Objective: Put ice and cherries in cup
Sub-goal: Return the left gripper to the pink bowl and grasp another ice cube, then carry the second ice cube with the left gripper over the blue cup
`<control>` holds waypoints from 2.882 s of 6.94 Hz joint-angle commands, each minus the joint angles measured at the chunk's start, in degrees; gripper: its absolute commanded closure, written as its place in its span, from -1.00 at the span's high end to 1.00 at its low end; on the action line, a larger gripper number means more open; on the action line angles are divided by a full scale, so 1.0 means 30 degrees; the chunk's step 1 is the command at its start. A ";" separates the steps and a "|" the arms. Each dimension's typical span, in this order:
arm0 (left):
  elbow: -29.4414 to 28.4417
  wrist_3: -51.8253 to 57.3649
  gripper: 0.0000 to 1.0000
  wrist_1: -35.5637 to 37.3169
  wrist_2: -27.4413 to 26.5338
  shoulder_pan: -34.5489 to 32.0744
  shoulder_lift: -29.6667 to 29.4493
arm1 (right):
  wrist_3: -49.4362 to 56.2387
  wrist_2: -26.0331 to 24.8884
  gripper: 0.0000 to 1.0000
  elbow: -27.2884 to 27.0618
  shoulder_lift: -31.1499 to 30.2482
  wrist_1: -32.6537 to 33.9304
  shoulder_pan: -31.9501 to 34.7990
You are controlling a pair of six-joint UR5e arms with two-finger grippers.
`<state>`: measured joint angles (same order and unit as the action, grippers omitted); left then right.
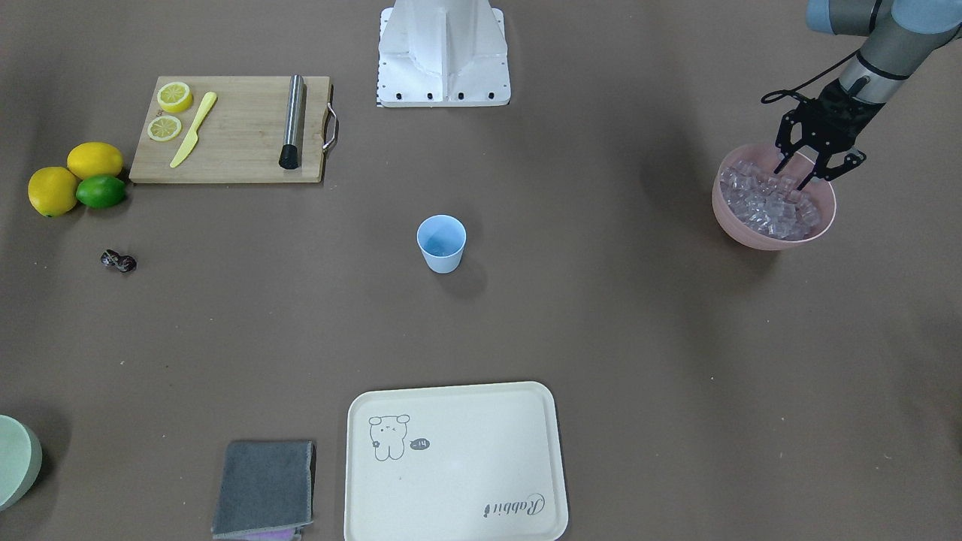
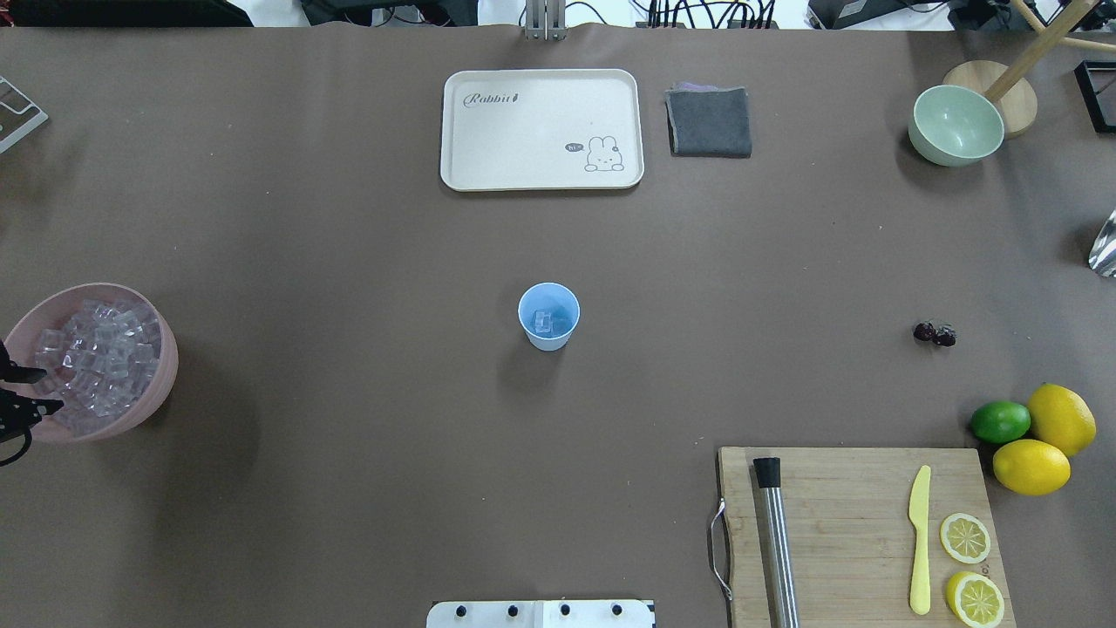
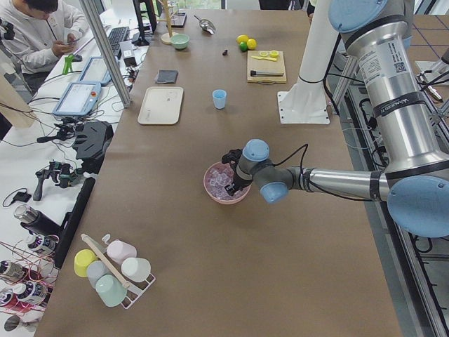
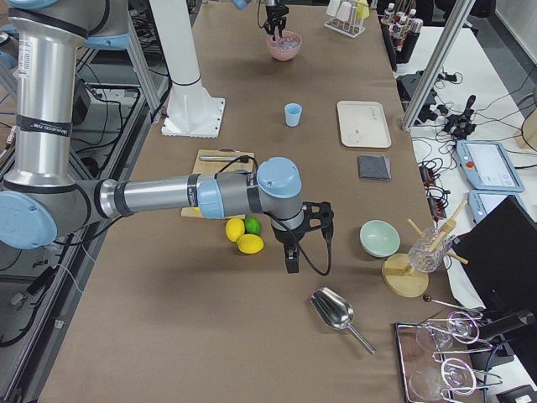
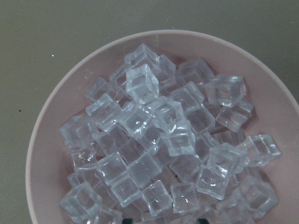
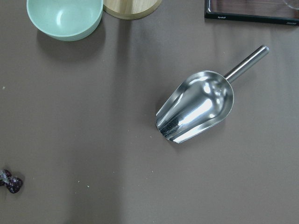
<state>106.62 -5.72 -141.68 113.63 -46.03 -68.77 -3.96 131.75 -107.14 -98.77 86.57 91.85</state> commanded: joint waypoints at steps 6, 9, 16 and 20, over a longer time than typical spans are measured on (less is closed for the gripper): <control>-0.0501 0.0001 -0.20 0.0058 -0.0903 0.0725 -0.0105 | 0.0000 -0.0029 1.00 0.0058 0.0023 0.0000 -0.0030; -0.0413 0.0001 -1.00 0.0058 -0.0962 0.0608 -0.0164 | -0.0029 -0.0029 1.00 0.0058 0.0052 0.0000 0.0000; 0.0086 -0.4125 -1.00 0.3532 0.3987 -0.4226 -0.6089 | -0.0029 0.0000 1.00 0.0058 0.0053 0.0000 -0.0030; -0.1814 -1.7174 -1.00 0.3515 0.1867 -0.0053 -1.3741 | -0.0029 0.0000 1.00 0.0058 0.0053 0.0000 -0.0001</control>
<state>102.90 -47.71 -131.16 123.43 -51.50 -103.46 -4.04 131.75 -106.96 -98.61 86.57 91.81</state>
